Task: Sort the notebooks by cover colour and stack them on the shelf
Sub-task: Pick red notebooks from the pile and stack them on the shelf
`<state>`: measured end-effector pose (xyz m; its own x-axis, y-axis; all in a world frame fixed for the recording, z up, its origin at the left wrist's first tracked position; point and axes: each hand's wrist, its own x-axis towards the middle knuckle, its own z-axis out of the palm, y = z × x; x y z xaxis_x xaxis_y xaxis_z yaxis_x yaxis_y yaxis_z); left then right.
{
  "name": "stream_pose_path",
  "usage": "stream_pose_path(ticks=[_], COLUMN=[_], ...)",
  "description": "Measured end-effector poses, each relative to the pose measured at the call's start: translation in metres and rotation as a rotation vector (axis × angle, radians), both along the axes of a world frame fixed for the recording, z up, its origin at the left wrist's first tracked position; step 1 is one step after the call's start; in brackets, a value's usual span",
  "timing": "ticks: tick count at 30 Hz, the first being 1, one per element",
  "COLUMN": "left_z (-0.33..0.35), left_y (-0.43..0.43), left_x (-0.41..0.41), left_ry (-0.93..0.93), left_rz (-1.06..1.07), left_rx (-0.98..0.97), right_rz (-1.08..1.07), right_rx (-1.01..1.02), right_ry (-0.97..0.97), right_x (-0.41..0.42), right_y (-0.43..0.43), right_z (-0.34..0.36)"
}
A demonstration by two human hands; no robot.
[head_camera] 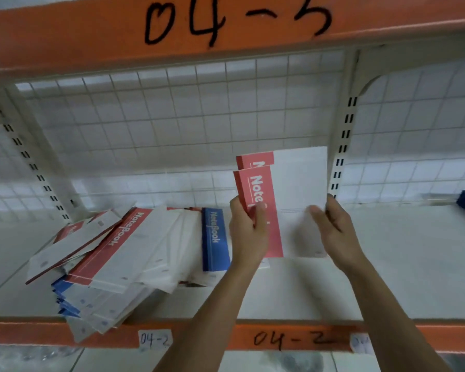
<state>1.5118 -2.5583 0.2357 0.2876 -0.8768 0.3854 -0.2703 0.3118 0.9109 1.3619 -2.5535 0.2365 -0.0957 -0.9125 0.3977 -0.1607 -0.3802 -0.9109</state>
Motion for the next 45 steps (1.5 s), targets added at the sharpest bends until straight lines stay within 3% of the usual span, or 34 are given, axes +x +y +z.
stream_pose_path(ticks=[4,9,14,20,26,34,41,45], left_z=[-0.019,-0.046,-0.052,-0.058,-0.046,-0.042,-0.039,-0.037], left_y=[0.005,0.001,0.001,0.006,0.014,0.036,0.06,0.072], left_x=[-0.023,-0.034,-0.037,-0.044,-0.055,-0.084,-0.125,-0.165], left_ry=[0.021,-0.039,-0.093,-0.217,-0.345,-0.665,-0.73,-0.734], left_rz=[-0.077,-0.101,-0.092,-0.115,-0.259,-0.491,-0.52,-0.552], left_rx=[-0.009,0.201,0.275,0.367,0.284,0.284,0.189,0.175], right_rz=[-0.013,-0.01,-0.09,-0.087,-0.222,-0.389,-0.325,-0.298], right_rx=[0.076,0.271,0.287,0.342,0.364,0.453,0.564,0.569], right_ry=[0.033,0.024,-0.028,0.113,0.014,0.011,0.154,0.34], right_x=[-0.022,-0.024,-0.025,-0.035,-0.057,-0.093,-0.137,-0.175], right_y=[0.001,-0.005,-0.013,-0.007,0.013,0.065,0.118,0.135], right_z=[-0.027,-0.058,-0.062,-0.065,-0.055,-0.031,-0.017,-0.011])
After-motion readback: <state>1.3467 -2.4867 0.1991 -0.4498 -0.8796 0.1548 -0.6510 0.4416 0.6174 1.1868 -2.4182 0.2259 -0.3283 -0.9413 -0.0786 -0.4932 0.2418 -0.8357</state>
